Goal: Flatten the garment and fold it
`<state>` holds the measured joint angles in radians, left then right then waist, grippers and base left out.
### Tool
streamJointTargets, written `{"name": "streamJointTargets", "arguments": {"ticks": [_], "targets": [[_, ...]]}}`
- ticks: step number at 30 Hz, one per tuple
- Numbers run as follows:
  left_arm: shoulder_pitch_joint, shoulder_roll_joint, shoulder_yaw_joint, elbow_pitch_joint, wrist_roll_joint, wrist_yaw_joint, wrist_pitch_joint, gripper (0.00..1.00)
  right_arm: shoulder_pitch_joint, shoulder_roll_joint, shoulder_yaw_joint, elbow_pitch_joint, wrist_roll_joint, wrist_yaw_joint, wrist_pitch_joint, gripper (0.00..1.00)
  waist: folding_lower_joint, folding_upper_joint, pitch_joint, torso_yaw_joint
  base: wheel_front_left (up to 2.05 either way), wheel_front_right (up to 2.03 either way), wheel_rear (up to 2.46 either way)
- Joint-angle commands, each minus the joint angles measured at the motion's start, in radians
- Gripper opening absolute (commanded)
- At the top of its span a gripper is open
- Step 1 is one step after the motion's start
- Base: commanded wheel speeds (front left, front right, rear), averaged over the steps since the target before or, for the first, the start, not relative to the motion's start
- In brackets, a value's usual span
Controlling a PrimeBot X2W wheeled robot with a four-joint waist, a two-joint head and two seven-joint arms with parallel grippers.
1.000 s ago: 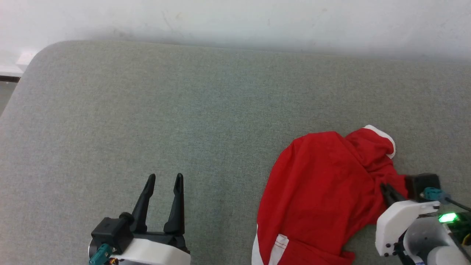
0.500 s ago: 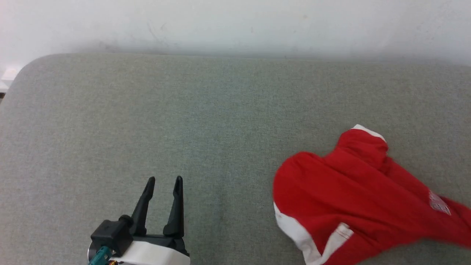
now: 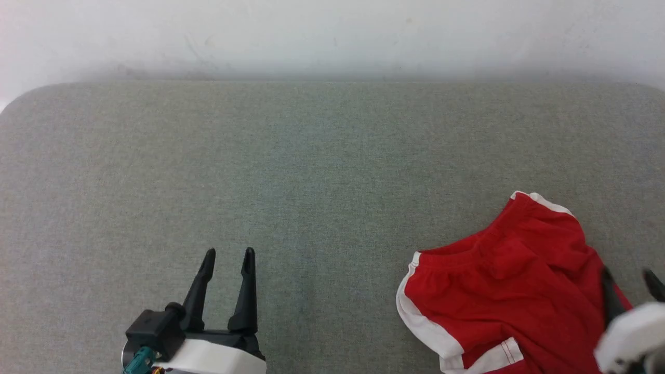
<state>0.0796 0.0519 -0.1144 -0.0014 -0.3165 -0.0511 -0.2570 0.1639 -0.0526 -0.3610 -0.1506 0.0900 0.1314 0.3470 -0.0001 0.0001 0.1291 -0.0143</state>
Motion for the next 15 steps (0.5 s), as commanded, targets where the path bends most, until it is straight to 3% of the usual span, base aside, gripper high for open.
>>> {"name": "streamJointTargets", "arguments": {"ticks": [1,7,11,15], "targets": [[-0.016,-0.002,-0.008,0.003,0.003,-0.006,-0.005,1.0,-0.061,0.002,0.087,-0.036,-0.019,-0.001,0.008,1.0,0.0001,-0.0001,0.005,0.011,0.0,0.0,0.0],[-0.039,-0.002,-0.029,0.007,-0.006,-0.004,-0.005,1.0,-0.153,0.002,0.34,-0.051,-0.045,-0.001,0.114,1.0,0.0001,-0.0001,0.031,0.067,0.0,0.0,0.0],[-0.043,-0.002,-0.031,0.009,-0.012,0.001,-0.005,1.0,-0.177,-0.008,0.431,-0.017,-0.043,-0.001,0.173,1.0,0.0001,-0.0001,0.045,0.099,0.0,0.0,0.0],[-0.045,-0.002,-0.036,0.009,-0.019,0.006,-0.005,1.0,-0.208,-0.063,0.507,0.043,-0.045,-0.001,0.232,1.0,0.0001,-0.0001,0.061,0.138,0.0,0.0,0.0]]}}
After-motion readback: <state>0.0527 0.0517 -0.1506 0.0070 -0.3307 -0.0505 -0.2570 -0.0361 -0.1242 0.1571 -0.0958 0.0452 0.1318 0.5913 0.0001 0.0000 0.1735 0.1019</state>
